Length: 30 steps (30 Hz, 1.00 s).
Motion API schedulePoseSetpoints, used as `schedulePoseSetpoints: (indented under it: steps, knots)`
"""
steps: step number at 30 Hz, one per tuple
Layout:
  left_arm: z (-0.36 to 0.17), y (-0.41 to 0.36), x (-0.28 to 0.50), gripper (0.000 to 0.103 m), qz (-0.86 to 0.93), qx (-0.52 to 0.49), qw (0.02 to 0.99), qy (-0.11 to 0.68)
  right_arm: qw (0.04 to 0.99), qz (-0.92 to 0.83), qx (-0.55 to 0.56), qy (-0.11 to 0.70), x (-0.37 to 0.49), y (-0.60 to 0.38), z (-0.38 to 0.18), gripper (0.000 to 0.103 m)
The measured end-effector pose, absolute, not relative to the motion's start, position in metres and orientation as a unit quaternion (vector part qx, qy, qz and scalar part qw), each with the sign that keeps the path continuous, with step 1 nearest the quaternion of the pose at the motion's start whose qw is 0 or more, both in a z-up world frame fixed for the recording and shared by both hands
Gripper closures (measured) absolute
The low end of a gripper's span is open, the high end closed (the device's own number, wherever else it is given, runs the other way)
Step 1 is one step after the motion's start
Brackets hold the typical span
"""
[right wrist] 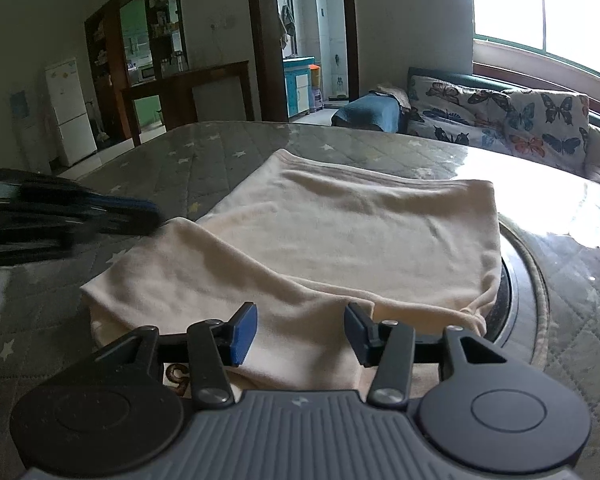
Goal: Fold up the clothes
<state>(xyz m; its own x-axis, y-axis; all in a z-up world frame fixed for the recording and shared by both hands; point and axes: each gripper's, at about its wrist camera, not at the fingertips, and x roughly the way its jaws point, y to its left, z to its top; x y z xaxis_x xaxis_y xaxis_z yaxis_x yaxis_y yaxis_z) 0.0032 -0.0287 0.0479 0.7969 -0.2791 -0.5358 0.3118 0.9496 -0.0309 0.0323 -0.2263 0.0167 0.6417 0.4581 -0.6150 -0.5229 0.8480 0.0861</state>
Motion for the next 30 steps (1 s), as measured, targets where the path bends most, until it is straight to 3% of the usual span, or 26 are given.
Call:
schedulePoseSetpoints:
  steps: [6, 22, 30]
  knots:
    - [0.019, -0.013, 0.018, 0.095, -0.125, 0.022, 0.939, 0.318, 0.903, 0.263, -0.056, 0.335, 0.036, -0.232, 0.01, 0.054]
    - [0.027, -0.02, 0.002, 0.09, -0.131, 0.056, 0.944, 0.296, 0.901, 0.283, -0.047, 0.327, 0.041, -0.229, 0.016, 0.052]
    - [0.025, -0.048, -0.035, 0.088, -0.194, 0.132, 0.931, 0.28, 0.898, 0.278, -0.113, 0.322, 0.018, -0.237, 0.011, 0.047]
